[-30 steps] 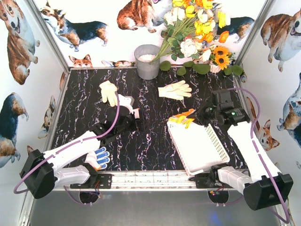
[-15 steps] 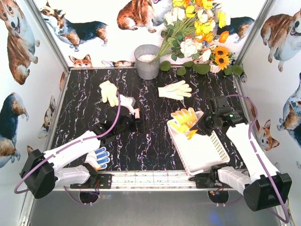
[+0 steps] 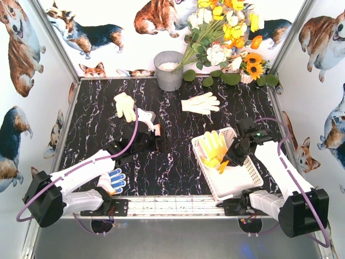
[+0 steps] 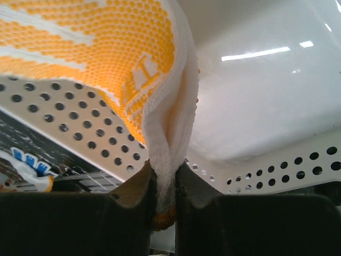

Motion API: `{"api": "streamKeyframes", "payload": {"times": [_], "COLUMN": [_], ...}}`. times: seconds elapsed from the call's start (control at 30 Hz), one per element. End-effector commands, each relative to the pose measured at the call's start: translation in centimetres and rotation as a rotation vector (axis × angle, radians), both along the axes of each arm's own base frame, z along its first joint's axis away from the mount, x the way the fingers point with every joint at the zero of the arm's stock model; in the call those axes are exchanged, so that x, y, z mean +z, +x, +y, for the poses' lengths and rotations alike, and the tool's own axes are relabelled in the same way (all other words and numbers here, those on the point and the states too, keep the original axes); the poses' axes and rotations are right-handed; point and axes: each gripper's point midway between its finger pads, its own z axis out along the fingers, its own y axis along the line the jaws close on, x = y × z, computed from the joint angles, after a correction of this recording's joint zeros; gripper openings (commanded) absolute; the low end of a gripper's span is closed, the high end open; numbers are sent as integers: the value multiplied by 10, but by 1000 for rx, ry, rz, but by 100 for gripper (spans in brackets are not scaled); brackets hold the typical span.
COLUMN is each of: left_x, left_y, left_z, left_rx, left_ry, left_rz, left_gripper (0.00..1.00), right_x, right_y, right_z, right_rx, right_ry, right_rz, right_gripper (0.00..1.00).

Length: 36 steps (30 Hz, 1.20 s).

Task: Put the gloves into the storage basket
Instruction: Place the glove in the bin.

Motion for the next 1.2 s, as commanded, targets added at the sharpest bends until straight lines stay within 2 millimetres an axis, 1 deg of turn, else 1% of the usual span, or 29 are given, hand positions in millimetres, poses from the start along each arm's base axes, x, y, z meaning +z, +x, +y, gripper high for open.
{"api": "streamKeyframes", "payload": {"times": [0.0,0.23,0.3,0.4,0.53,0.7,1.0,1.07,1.17], "left_x": [-2,-2,-1,-3,-4,-3,-3,-3,-3], "left_y": [5,3,3,1,0,0,1,0,1], "left_z": [0,3,4,6,7,9,9,10,9], "left_rx": [1,-3,-1,2,4,6,6,7,7], "left_ry": [-7,6,8,7,4,7,9,9,7], "left_rz": [-13,-22,-27,-27,-29,-35,-43,-41,-44], "left_gripper": [100,99,100,100,100,100,100,100,100], "right_x": [-13,-35,-38,-42,-51,-50,-44,-43,-44], "right_y": [-4,-13,-15,-18,-26,-28,-37,-37,-38], "right_z": [-5,-13,-16,-26,-33,-35,-51,-52,-44], "right_rx": [3,12,11,-6,-44,-90,-146,-158,-155], "right_ry": [-28,-78,-96,-150,-183,-188,-263,-259,-216], "right_rz": [17,92,107,107,136,108,93,83,87], "right_gripper": [0,0,0,0,0,0,0,0,0]}}
